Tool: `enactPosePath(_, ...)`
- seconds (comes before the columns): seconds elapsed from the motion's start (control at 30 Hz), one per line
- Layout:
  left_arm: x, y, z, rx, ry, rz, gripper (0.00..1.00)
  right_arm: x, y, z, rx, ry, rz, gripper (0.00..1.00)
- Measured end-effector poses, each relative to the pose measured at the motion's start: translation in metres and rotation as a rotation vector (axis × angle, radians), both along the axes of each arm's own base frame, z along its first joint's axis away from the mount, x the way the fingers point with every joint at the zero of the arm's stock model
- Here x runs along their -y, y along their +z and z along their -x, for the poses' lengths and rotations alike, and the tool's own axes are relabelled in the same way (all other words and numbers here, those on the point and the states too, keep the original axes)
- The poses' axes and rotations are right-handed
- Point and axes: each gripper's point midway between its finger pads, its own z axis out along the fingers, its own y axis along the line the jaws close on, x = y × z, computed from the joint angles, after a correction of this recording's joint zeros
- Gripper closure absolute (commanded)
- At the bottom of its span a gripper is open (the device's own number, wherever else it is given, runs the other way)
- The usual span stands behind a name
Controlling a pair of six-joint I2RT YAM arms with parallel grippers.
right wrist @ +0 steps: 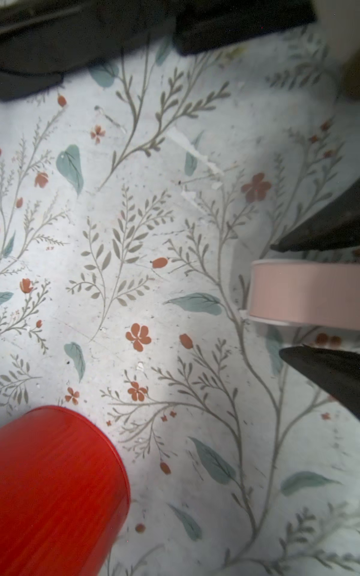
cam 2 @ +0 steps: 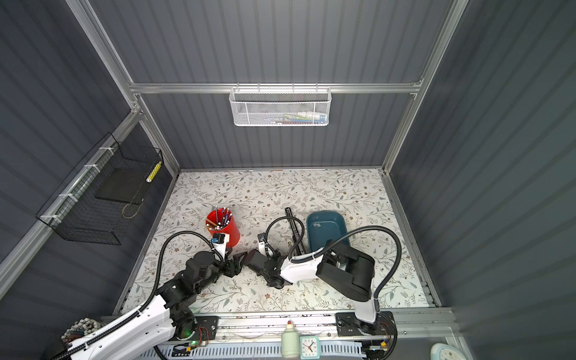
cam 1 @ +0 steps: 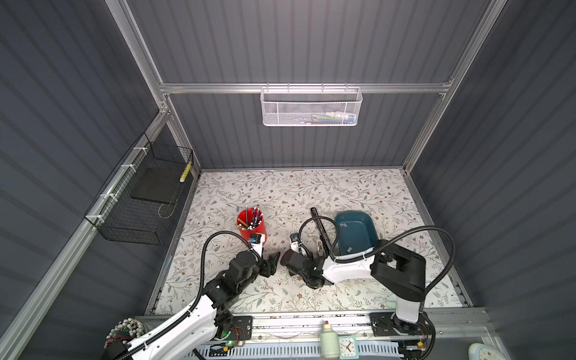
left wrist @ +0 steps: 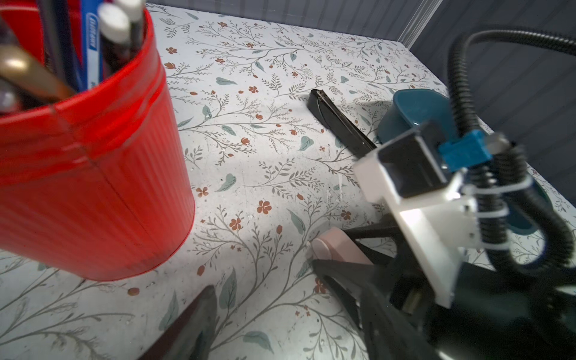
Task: Load the staples into the stapler
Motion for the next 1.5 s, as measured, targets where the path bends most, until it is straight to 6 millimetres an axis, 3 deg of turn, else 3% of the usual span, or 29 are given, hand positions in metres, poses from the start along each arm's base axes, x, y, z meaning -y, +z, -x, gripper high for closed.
enactPosePath(0.2, -0.001, 0.003, 0.002, 0.004, -0.004, 0.008, 0.23, 0.021, 0.049, 0.005, 0.059, -0.003, -0.08, 0.45)
enactPosePath(0.33, 0.007, 0.003, 0.005, -0.01, -0.044, 0.022, 0.22, 0.048, 0.062, 0.013, 0.078, -0.034, -0.079, 0.47)
enactPosePath(0.53, 0.033, -0.006, 0.006, -0.063, -0.145, 0.047, 0.24, 0.095, 0.038, 0.035, 0.038, -0.066, 0.001, 0.47)
enactPosePath(0.67, 0.053, -0.017, 0.008, -0.11, -0.209, 0.07, 0.25, 0.112, 0.017, 0.042, 0.01, -0.076, 0.051, 0.48)
enactPosePath(0.83, 0.071, -0.014, 0.008, -0.122, -0.26, 0.106, 0.24, 0.111, 0.002, 0.044, -0.012, -0.065, 0.072, 0.49)
enactPosePath(1.1, 0.08, 0.004, 0.001, -0.082, -0.268, 0.148, 0.23, 0.109, -0.019, 0.041, -0.032, -0.073, 0.104, 0.51)
enactPosePath(1.5, 0.089, 0.003, -0.005, -0.093, -0.28, 0.146, 0.23, 0.097, -0.021, 0.028, 0.011, -0.095, 0.039, 0.6)
